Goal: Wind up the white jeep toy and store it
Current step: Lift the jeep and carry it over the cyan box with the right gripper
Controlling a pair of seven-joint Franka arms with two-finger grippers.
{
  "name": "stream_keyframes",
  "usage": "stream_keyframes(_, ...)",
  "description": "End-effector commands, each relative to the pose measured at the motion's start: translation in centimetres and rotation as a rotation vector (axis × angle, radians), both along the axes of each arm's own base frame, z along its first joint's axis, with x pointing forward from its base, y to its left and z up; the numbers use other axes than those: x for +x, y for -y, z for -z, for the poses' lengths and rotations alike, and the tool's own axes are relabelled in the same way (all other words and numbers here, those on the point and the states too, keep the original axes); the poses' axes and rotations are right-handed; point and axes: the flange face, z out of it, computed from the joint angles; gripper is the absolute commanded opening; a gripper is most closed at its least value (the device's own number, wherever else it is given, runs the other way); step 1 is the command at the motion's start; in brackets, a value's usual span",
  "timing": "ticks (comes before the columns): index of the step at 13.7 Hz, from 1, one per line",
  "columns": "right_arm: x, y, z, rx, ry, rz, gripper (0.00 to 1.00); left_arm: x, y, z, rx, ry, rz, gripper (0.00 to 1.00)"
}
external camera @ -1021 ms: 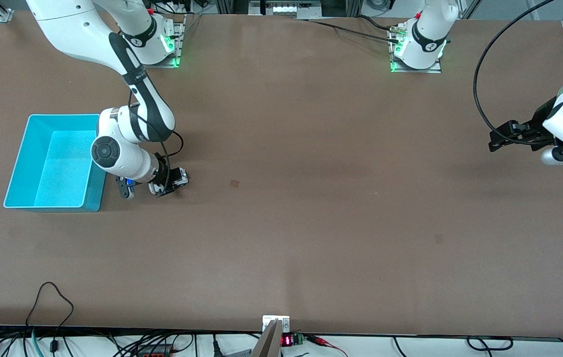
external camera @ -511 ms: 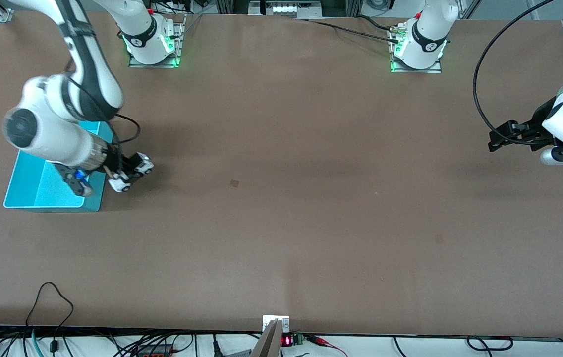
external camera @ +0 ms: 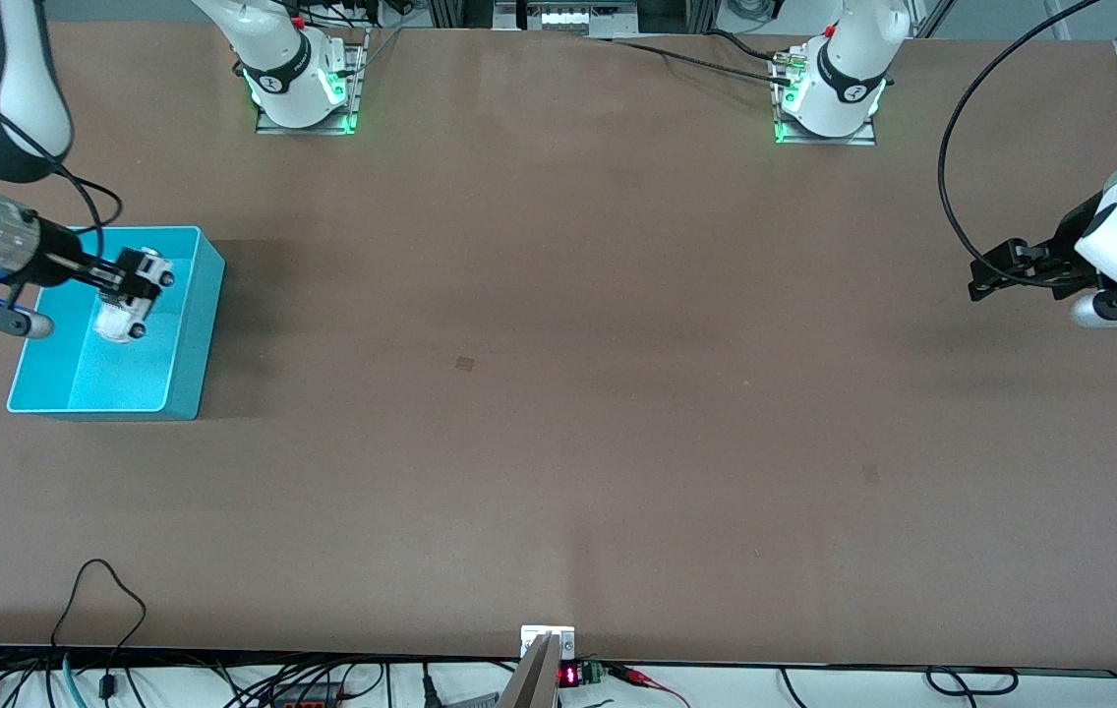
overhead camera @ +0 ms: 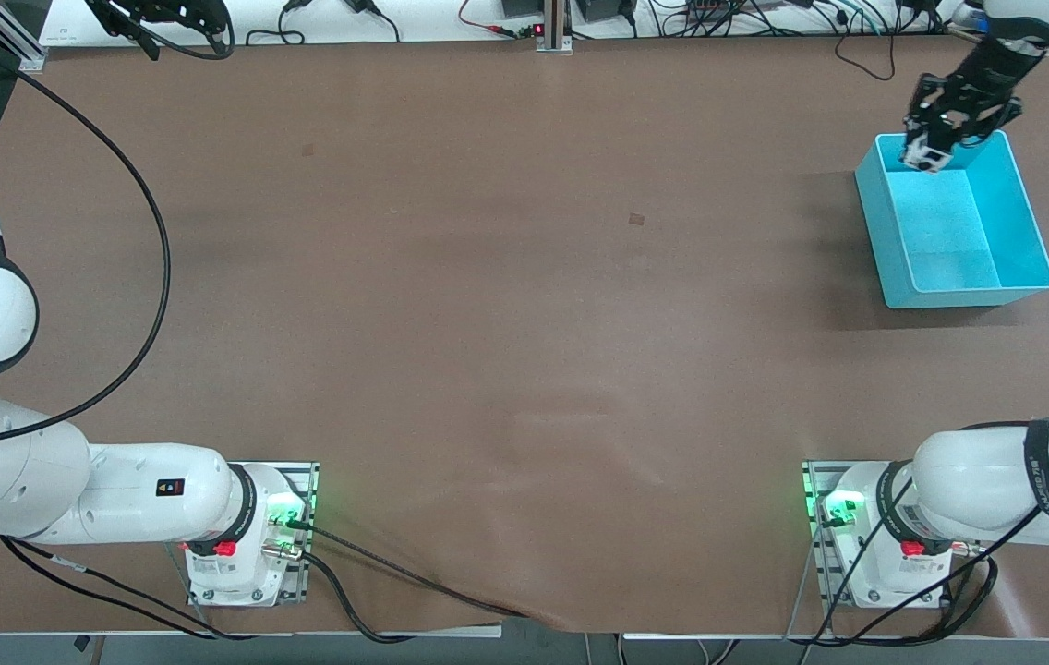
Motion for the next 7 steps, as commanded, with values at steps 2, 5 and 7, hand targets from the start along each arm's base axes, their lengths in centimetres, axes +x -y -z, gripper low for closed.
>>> stream_keyframes(2,-1.4,4.0,0.9,-0.035,-0.032,-0.238,0.00,-0.4,0.3,-0.3,-0.021,0.011,-0.006,1.00)
stream_keyframes(5,-1.5,5.5,3.6,-0.085,-0.085,-0.286,0.00,-0.4,0.4,-0.5,-0.021,0.014,-0.004,1.00)
stream_keyframes(7,-1.2,6.0,5.7,-0.116,-0.104,-0.326,0.00,-0.4,0.2,-0.5,-0.021,0.016,-0.007,1.00)
